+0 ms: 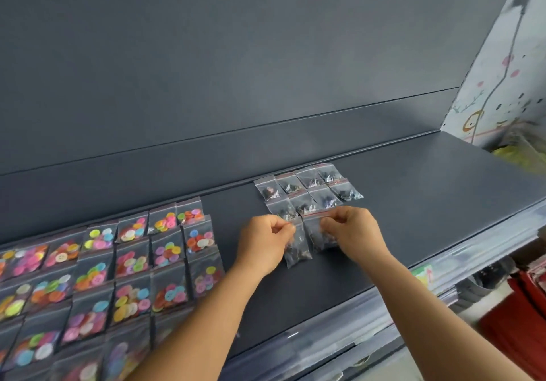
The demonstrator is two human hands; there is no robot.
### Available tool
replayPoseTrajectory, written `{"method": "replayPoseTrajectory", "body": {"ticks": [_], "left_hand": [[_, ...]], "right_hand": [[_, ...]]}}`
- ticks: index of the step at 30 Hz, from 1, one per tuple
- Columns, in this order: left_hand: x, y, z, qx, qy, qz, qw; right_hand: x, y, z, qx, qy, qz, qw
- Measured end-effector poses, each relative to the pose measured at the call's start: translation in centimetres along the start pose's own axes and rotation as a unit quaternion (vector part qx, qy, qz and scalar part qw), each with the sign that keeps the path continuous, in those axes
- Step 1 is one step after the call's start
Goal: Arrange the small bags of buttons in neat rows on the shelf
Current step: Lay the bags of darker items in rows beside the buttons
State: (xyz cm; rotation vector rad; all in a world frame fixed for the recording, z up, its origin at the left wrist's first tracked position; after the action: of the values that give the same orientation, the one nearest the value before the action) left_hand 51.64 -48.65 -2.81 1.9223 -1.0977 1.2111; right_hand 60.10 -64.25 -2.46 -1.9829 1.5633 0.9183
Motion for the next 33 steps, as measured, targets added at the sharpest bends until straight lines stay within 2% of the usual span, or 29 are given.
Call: {"method": "replayPoseTrajectory", "body": {"ticks": [3, 7, 13, 19, 33], "left_hand": [[0.6, 0.0, 0.4, 0.057, -0.083, 0.008, 0.995], [1.7, 1.2, 0.2, 0.114, -0.217, 0.046, 0.968], [1.3, 3.0, 3.0, 0.035, -0.278, 0.082, 0.956], [1.3, 2.6, 3.9, 0.039, -0.276, 0.088, 0.956], [1.4, 2.1, 4.4, 0.039, -0.296, 0.089, 0.950]], "right_hand": [[0.2, -1.2, 0.0, -0.018, 0.068, -0.041, 0.997], [-0.5, -1.5, -0.3, -0.011, 0.143, -0.179, 0.973], [-0.6, -0.2, 0.7, -0.068, 0.175, -0.296, 0.937], [-0.5, -0.7, 0.3, -0.075, 0.204, -0.332, 0.918], [-0.7, -0.6, 0.7, -0.089, 0.252, -0.292, 0.918]]}}
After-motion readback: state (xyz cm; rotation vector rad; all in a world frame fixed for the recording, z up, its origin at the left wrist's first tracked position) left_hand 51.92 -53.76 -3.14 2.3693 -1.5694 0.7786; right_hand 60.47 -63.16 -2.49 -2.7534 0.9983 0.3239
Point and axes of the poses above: each hand's wrist, its own y-axis away from the middle knuckle, its own z-axis out of the palm, x = y × z, the point moved 6 cm from there along -y, towards the middle knuckle, and after that the axes turned 7 degrees about y, right-handed, at the moved point
